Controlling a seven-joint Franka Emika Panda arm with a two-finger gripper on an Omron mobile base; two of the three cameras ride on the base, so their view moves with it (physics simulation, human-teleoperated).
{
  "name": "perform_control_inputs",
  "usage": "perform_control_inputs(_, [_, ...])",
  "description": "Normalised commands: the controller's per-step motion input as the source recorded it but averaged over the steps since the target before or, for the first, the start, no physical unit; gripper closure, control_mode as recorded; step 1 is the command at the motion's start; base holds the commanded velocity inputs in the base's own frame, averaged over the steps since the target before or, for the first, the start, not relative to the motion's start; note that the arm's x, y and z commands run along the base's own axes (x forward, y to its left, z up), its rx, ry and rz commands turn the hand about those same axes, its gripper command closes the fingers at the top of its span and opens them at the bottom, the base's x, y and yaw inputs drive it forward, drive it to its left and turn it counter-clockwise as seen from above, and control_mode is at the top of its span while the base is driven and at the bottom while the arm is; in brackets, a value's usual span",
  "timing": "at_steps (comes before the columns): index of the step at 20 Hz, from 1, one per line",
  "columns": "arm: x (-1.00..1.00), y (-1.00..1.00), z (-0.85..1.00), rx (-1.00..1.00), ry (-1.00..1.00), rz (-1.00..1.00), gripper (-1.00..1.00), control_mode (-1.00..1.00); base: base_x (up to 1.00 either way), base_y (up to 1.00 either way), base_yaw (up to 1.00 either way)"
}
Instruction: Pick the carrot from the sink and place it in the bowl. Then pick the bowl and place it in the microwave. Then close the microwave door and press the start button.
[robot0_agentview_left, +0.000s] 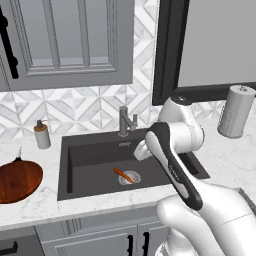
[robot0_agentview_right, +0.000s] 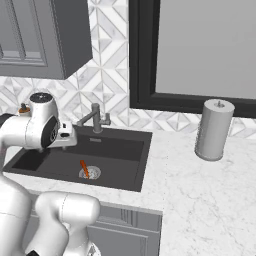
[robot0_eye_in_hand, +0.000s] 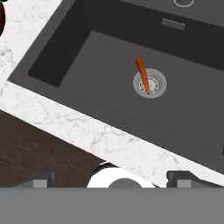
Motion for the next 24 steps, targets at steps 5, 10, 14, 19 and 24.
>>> perform_control_inputs(5, [0.03,0.0,-0.42,0.0,0.0,0.1,-1.0,-1.0,0.0,0.0,0.0])
perform_control_inputs(10, [0.15,0.0,-0.34,0.0,0.0,0.1,-1.0,-1.0,0.0,0.0,0.0])
perform_control_inputs(14, [0.18,0.0,-0.17,0.0,0.0,0.08,-1.0,-1.0,0.0,0.0,0.0])
perform_control_inputs(19, [0.29,0.0,-0.24,0.0,0.0,0.08,-1.0,-1.0,0.0,0.0,0.0])
perform_control_inputs(24, [0.35,0.0,-0.25,0.0,0.0,0.06,-1.0,-1.0,0.0,0.0,0.0])
